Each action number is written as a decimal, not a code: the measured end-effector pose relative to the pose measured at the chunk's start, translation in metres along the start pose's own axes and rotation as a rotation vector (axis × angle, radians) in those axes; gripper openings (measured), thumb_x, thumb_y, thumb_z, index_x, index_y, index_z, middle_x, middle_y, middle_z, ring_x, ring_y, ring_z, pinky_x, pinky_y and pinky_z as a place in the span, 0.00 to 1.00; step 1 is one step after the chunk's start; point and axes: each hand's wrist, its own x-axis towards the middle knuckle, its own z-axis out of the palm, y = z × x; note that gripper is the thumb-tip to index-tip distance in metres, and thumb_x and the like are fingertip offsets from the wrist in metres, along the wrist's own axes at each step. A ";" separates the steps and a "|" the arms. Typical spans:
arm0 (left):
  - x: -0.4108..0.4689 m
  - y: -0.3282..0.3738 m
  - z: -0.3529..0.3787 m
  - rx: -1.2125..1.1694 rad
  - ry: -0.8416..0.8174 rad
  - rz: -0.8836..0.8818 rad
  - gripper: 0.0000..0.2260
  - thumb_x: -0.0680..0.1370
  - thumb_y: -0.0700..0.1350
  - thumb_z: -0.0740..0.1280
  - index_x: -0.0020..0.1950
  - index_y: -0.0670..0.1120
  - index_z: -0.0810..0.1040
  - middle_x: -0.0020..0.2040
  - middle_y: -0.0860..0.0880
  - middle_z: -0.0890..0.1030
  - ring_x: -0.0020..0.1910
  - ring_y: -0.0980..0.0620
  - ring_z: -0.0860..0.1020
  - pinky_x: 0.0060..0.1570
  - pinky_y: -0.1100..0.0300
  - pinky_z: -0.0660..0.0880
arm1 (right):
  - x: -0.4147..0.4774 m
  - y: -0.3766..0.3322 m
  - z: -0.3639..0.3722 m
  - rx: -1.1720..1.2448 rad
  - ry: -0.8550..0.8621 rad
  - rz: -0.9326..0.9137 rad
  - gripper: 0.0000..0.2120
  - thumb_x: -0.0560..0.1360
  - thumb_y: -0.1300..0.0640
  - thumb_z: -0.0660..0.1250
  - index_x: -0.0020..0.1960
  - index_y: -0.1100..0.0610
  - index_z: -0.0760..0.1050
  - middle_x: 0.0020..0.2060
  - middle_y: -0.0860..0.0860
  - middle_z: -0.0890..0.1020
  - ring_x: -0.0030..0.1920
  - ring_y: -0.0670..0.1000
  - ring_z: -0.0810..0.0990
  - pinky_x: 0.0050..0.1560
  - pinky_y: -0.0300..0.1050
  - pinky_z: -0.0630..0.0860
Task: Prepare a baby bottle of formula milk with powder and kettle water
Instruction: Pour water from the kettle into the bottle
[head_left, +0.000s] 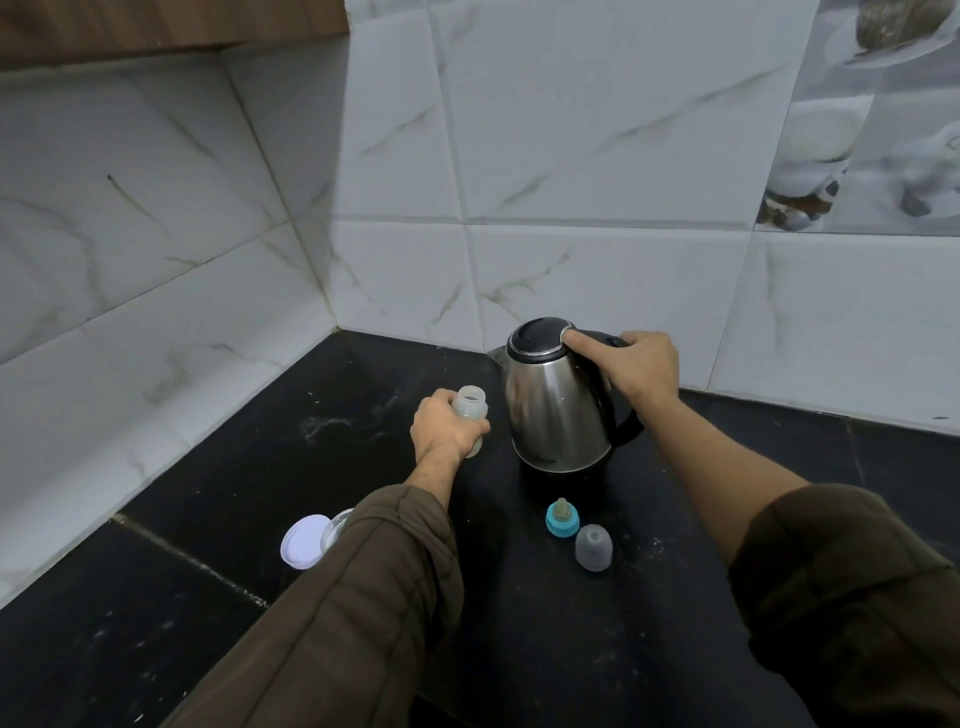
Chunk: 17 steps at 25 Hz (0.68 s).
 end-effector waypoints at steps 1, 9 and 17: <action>0.002 0.001 -0.002 -0.009 -0.002 0.006 0.24 0.67 0.48 0.81 0.61 0.50 0.79 0.57 0.49 0.82 0.56 0.47 0.80 0.53 0.54 0.76 | 0.002 -0.012 -0.003 -0.039 -0.002 -0.045 0.38 0.56 0.29 0.82 0.26 0.51 0.58 0.19 0.43 0.61 0.26 0.48 0.65 0.33 0.46 0.62; 0.013 0.022 -0.016 -0.054 0.036 0.108 0.24 0.67 0.48 0.81 0.63 0.51 0.82 0.57 0.48 0.83 0.57 0.46 0.80 0.53 0.55 0.74 | 0.000 -0.085 -0.020 -0.340 0.005 -0.305 0.39 0.54 0.26 0.79 0.26 0.52 0.56 0.19 0.45 0.59 0.26 0.49 0.62 0.31 0.47 0.59; 0.023 0.037 -0.015 -0.047 0.023 0.149 0.30 0.67 0.50 0.82 0.68 0.50 0.80 0.63 0.48 0.82 0.62 0.45 0.79 0.63 0.51 0.76 | 0.006 -0.109 -0.020 -0.523 0.006 -0.379 0.37 0.55 0.25 0.77 0.27 0.53 0.59 0.22 0.46 0.62 0.28 0.51 0.66 0.30 0.46 0.64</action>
